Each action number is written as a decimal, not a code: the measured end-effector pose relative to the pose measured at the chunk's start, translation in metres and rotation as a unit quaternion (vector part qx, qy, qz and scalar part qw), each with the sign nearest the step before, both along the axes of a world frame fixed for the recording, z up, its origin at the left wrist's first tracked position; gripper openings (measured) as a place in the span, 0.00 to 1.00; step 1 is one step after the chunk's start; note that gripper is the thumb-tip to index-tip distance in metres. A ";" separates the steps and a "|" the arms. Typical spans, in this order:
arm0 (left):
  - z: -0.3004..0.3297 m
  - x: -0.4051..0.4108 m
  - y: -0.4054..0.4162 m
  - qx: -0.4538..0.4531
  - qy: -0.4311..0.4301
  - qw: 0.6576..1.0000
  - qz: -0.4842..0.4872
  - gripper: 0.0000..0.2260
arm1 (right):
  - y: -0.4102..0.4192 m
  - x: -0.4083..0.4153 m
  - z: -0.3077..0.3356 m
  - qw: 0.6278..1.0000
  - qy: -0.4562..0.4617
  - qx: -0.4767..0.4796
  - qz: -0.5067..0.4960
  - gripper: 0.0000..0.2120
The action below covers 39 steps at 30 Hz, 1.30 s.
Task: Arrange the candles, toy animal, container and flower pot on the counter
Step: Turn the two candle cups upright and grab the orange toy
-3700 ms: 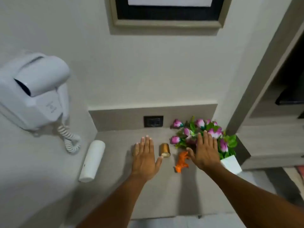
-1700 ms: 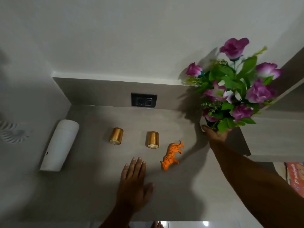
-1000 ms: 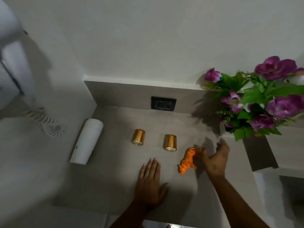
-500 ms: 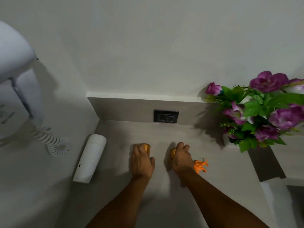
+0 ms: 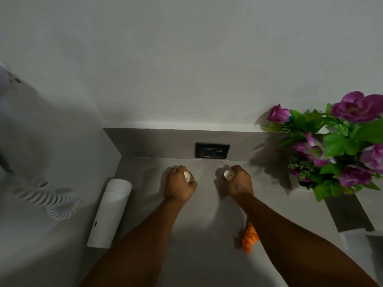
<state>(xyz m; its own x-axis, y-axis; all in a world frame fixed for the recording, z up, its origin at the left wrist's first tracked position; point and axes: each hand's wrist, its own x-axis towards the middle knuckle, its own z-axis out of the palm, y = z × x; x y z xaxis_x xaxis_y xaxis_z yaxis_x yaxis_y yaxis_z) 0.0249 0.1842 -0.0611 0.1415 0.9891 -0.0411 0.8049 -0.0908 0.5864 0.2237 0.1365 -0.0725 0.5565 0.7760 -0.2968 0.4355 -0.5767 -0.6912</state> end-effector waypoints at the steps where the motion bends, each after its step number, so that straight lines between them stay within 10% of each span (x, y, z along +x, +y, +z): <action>1: 0.000 0.003 0.003 -0.005 -0.019 1.000 0.008 0.14 | 0.002 -0.001 -0.003 1.000 0.012 0.004 -0.016 0.24; 13: -0.024 0.009 0.003 -0.011 -0.180 0.982 0.064 0.20 | 0.016 -0.005 -0.029 0.995 0.045 0.034 -0.078 0.23; 29: -0.038 0.010 0.014 -0.032 -0.173 0.982 0.060 0.26 | 0.014 0.001 -0.038 0.996 0.048 0.035 -0.071 0.28; 33: -0.053 -0.005 -0.020 -0.045 -0.079 0.995 0.050 0.43 | -0.001 -0.001 -0.017 0.996 0.049 0.045 -0.057 0.38; 39: -0.086 -0.038 -0.125 0.052 0.153 0.975 -0.154 0.37 | -0.111 -0.014 0.015 0.975 -0.205 0.022 0.083 0.25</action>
